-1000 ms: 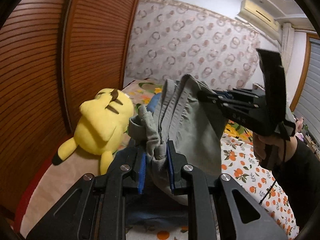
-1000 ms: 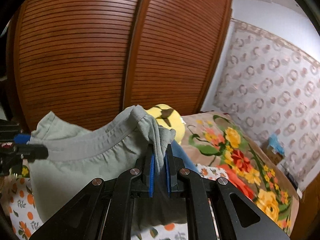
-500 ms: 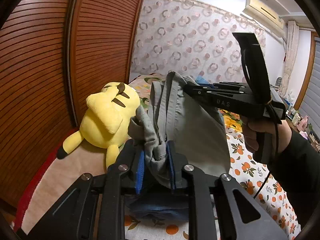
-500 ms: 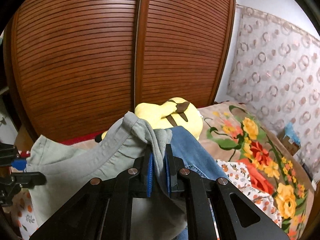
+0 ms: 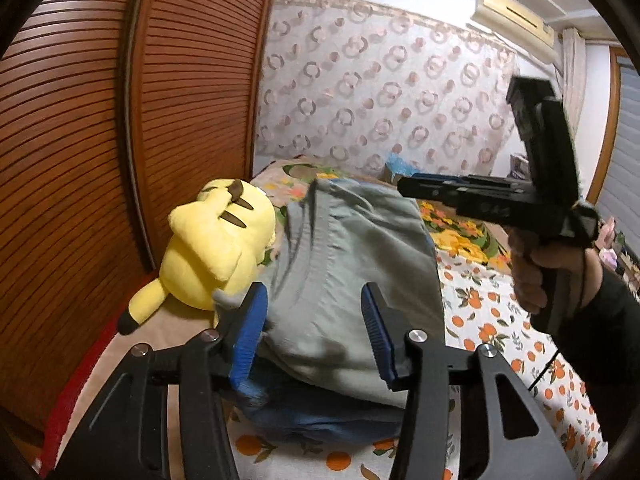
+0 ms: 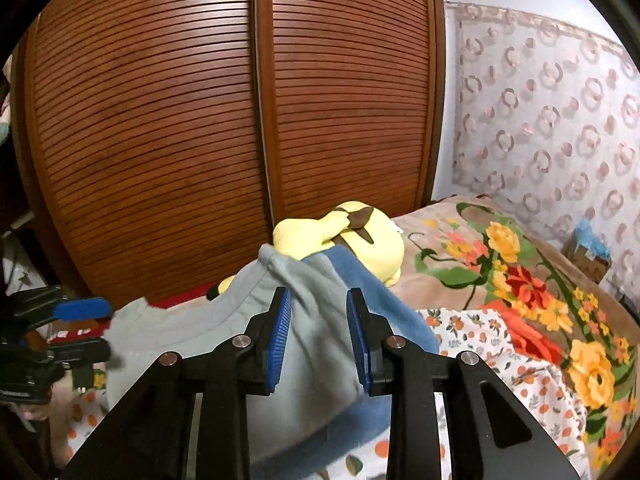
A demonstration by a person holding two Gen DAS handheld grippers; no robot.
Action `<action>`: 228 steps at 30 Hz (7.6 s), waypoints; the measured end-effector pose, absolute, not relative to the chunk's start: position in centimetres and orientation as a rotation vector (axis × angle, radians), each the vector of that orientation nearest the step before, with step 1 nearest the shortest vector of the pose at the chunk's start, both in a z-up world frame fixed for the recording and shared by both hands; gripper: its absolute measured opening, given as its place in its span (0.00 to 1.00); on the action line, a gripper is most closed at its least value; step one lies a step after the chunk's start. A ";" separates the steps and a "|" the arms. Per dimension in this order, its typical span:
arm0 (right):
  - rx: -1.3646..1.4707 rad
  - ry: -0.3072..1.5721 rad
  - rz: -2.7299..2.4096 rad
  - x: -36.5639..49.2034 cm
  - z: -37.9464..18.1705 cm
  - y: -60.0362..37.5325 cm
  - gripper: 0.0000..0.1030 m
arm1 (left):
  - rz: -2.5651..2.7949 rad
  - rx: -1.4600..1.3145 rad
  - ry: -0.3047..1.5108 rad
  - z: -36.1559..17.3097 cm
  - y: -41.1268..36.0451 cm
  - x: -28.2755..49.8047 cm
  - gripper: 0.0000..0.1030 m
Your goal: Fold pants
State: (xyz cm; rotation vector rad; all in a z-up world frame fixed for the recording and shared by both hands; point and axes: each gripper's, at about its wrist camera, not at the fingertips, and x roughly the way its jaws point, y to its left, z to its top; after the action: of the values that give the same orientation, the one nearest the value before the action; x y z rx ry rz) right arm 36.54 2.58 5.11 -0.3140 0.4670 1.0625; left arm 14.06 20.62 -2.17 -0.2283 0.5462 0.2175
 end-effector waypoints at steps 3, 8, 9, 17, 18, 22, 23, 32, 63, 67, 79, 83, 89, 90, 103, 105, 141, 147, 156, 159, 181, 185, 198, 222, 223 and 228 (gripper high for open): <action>-0.299 0.506 1.086 36.3 4.4 1.8 0.29 | 0.217 -0.205 0.567 -2.8 20.2 14.4 0.49; -0.326 0.549 1.044 37.7 3.2 2.3 0.29 | 0.241 -0.204 0.617 -4.2 20.6 14.9 0.49; -0.323 0.561 1.030 38.2 3.0 2.5 0.29 | 0.243 -0.203 0.623 -4.4 20.7 15.0 0.49; -0.276 0.603 0.976 40.7 2.5 4.3 0.29 | 0.242 -0.194 0.645 -5.2 20.5 15.0 0.49; -0.271 0.598 0.969 40.4 2.7 4.3 0.29 | 0.242 -0.191 0.644 -5.1 20.5 14.9 0.49; -0.261 0.579 0.949 38.6 2.9 3.3 0.29 | 0.235 -0.188 0.640 -4.7 20.4 14.3 0.49; -0.257 0.575 0.945 38.0 2.9 2.9 0.29 | 0.234 -0.182 0.638 -4.6 20.4 14.1 0.49; -0.217 0.533 0.930 31.6 3.8 -0.7 0.29 | 0.191 -0.148 0.619 -3.4 19.0 12.2 0.72; -0.128 0.493 0.697 14.1 3.8 -12.9 0.30 | -0.027 -0.062 0.609 -2.1 9.9 9.6 0.80; -0.115 0.483 0.655 11.8 3.9 -14.0 0.42 | -0.039 -0.061 0.614 -2.1 8.9 9.6 0.80; -0.104 0.478 0.515 5.9 3.7 -16.5 0.84 | -0.063 -0.054 0.599 -2.0 6.9 7.7 0.80; -0.080 0.472 0.491 4.4 4.1 -17.5 0.86 | -0.069 -0.057 0.602 -1.8 6.4 7.5 0.80; -0.042 0.473 0.441 2.9 4.4 -19.6 0.86 | -0.087 -0.048 0.605 -1.6 5.0 7.6 0.80; -0.042 0.471 0.432 2.8 4.5 -19.7 0.86 | -0.089 -0.044 0.604 -1.5 4.6 7.6 0.80; -0.016 0.442 0.338 0.7 5.9 -22.6 0.86 | -0.144 -0.003 0.571 1.1 0.1 8.3 0.80; -0.015 0.427 0.328 0.3 6.3 -23.1 0.86 | -0.154 -0.001 0.560 1.7 -0.3 8.2 0.80; -0.031 0.243 0.291 -3.7 8.3 -23.9 0.86 | -0.125 -0.012 0.406 8.3 0.8 3.8 0.80; -0.033 0.246 0.290 -3.6 8.0 -23.9 0.86 | -0.125 -0.012 0.406 8.3 0.8 3.8 0.80; -0.031 0.245 0.289 -3.5 7.9 -23.9 0.86 | -0.119 -0.009 0.407 8.1 0.9 3.8 0.80; -0.031 0.246 0.288 -3.4 7.9 -24.0 0.86 | -0.115 -0.007 0.407 7.7 1.2 3.7 0.80; -0.030 0.255 0.289 -3.8 7.8 -23.8 0.86 | -0.111 -0.004 0.409 7.4 1.5 3.6 0.80; -0.030 0.253 0.290 -3.7 7.8 -23.8 0.86 | -0.111 -0.005 0.410 7.4 1.5 3.7 0.80; -0.030 0.253 0.291 -3.7 7.8 -23.7 0.86 | -0.109 -0.004 0.411 7.2 1.8 3.5 0.80; -0.028 0.251 0.292 -3.7 7.6 -23.8 0.86 | -0.109 -0.002 0.413 7.4 1.6 3.7 0.80; -0.028 0.251 0.293 -3.7 7.6 -23.8 0.86 | -0.109 -0.002 0.413 7.4 1.6 3.7 0.80; -0.028 0.251 0.293 -3.7 7.6 -23.8 0.86 | -0.109 -0.002 0.413 7.4 1.5 3.7 0.80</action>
State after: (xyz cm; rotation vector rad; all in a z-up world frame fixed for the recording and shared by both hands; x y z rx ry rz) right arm -3.73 -23.81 7.62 -0.0283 0.2507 0.2926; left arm 3.66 1.53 7.38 -0.0020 0.4126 -0.1086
